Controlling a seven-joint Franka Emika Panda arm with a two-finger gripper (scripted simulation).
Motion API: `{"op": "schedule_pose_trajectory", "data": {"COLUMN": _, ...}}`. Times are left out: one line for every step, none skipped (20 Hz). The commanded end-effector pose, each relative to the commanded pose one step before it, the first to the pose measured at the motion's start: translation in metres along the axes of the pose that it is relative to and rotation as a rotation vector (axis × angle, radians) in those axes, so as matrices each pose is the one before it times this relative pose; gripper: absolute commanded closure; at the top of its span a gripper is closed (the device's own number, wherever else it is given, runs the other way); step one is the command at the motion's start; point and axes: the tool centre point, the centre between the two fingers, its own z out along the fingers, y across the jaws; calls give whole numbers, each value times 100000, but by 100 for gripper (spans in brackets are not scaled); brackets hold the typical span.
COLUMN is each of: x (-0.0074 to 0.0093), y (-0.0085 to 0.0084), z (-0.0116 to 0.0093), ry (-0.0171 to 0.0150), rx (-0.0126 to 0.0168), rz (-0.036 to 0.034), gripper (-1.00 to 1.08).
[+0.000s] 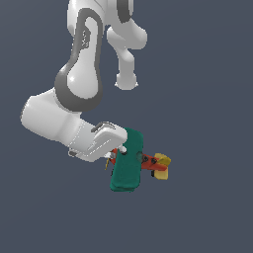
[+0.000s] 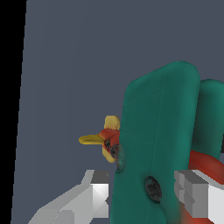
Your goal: Pick up the object and move it to a goal position.
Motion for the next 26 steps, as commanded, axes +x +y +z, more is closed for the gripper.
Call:
{"op": "schedule_pose_trajectory", "data": {"x": 483, "y": 430, "z": 38, "ry": 1545, "rx": 3173, "rz": -477, "gripper": -20}}
{"op": "schedule_pose_trajectory", "data": {"x": 151, "y": 162, "z": 3, "ry": 527, "rx": 1022, "rz": -136, "gripper": -20}}
{"op": "schedule_pose_trajectory", "data": {"x": 137, "y": 148, "z": 3, "ry": 488, "rx": 938, "rz": -126, "gripper": -20}}
{"op": "schedule_pose_trajectory", "data": {"x": 125, "y": 137, "z": -1, "ry": 455, "rx": 853, "rz": -118, "gripper": -20}}
{"op": "schedule_pose_trajectory", "data": {"x": 115, "y": 131, "z": -13, "ry": 436, "rx": 767, "rz": -118, "gripper": -20}}
{"op": "schedule_pose_trajectory", "data": {"x": 102, "y": 116, "z": -8, "ry": 391, "rx": 696, "rz": -104, "gripper": -20}}
{"op": "schedule_pose_trajectory", "data": {"x": 85, "y": 88, "z": 17, "ry": 315, "rx": 641, "rz": -72, "gripper": -20}}
{"op": "schedule_pose_trajectory", "data": {"x": 73, "y": 74, "z": 18, "ry": 272, "rx": 568, "rz": -59, "gripper": -20}}
{"op": "schedule_pose_trajectory", "data": {"x": 70, "y": 83, "z": -16, "ry": 283, "rx": 458, "rz": -80, "gripper": -20}}
{"op": "schedule_pose_trajectory", "data": {"x": 68, "y": 96, "z": -59, "ry": 305, "rx": 346, "rz": -107, "gripper": -20}}
{"op": "schedule_pose_trajectory", "data": {"x": 64, "y": 98, "z": -74, "ry": 299, "rx": 277, "rz": -114, "gripper": -20}}
{"op": "schedule_pose_trajectory", "data": {"x": 52, "y": 77, "z": -55, "ry": 245, "rx": 251, "rz": -90, "gripper": -20}}
{"op": "schedule_pose_trajectory", "data": {"x": 39, "y": 50, "z": -18, "ry": 172, "rx": 247, "rz": -52, "gripper": -20}}
{"op": "schedule_pose_trajectory", "data": {"x": 26, "y": 21, "z": 26, "ry": 90, "rx": 252, "rz": -8, "gripper": -20}}
{"op": "schedule_pose_trajectory", "data": {"x": 13, "y": -10, "z": 78, "ry": 7, "rx": 278, "rz": 40, "gripper": -20}}
{"op": "schedule_pose_trajectory", "data": {"x": -3, "y": -49, "z": 140, "ry": -88, "rx": 323, "rz": 98, "gripper": -20}}
{"op": "schedule_pose_trajectory", "data": {"x": -17, "y": -81, "z": 199, "ry": -178, "rx": 371, "rz": 154, "gripper": -20}}
{"op": "schedule_pose_trajectory", "data": {"x": -26, "y": -103, "z": 238, "ry": -238, "rx": 400, "rz": 191, "gripper": -20}}
{"op": "schedule_pose_trajectory", "data": {"x": -31, "y": -114, "z": 254, "ry": -263, "rx": 409, "rz": 206, "gripper": -20}}
{"op": "schedule_pose_trajectory", "data": {"x": -30, "y": -108, "z": 252, "ry": -259, "rx": 412, "rz": 205, "gripper": -20}}
{"op": "schedule_pose_trajectory", "data": {"x": -23, "y": -91, "z": 223, "ry": -215, "rx": 392, "rz": 178, "gripper": -20}}
{"op": "schedule_pose_trajectory", "data": {"x": -9, "y": -59, "z": 171, "ry": -134, "rx": 360, "rz": 130, "gripper": -20}}
{"op": "schedule_pose_trajectory", "data": {"x": 8, "y": -19, "z": 99, "ry": -21, "rx": 310, "rz": 61, "gripper": -20}}
{"op": "schedule_pose_trajectory", "data": {"x": 25, "y": 17, "z": 37, "ry": 77, "rx": 274, "rz": 2, "gripper": -20}}
{"op": "schedule_pose_trajectory", "data": {"x": 38, "y": 44, "z": -11, "ry": 154, "rx": 245, "rz": -44, "gripper": -20}}
{"op": "schedule_pose_trajectory", "data": {"x": 52, "y": 69, "z": -48, "ry": 230, "rx": 253, "rz": -85, "gripper": -20}}
